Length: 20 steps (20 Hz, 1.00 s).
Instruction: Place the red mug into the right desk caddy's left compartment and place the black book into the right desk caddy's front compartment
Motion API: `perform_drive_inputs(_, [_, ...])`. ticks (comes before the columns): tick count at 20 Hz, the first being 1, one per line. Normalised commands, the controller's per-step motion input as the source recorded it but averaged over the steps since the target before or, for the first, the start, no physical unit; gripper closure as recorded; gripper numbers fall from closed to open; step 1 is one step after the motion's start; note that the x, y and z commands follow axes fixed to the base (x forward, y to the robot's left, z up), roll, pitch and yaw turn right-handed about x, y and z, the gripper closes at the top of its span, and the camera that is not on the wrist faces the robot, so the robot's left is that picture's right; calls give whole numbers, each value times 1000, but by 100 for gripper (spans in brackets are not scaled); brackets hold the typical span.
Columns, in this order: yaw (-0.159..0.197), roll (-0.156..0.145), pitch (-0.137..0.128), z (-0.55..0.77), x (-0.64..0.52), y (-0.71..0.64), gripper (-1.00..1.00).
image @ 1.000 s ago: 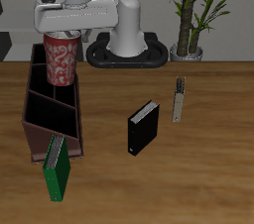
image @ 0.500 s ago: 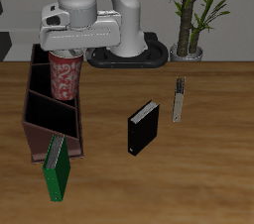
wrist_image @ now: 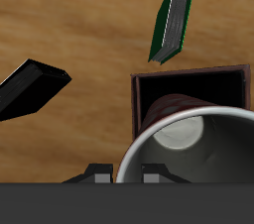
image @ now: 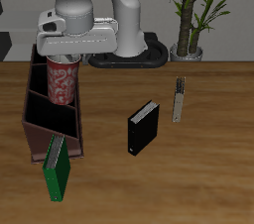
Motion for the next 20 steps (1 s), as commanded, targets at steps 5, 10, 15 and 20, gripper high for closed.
perform_drive_inputs(5, [-33,-15,4,39,106,-139,100])
perform_drive_inputs(10, [-25,-4,18,-99,142,-22,100])
perform_drive_inputs(15, [-26,16,23,-187,94,70,100])
perform_drive_inputs(20, [-23,-2,13,-109,67,-26,100])
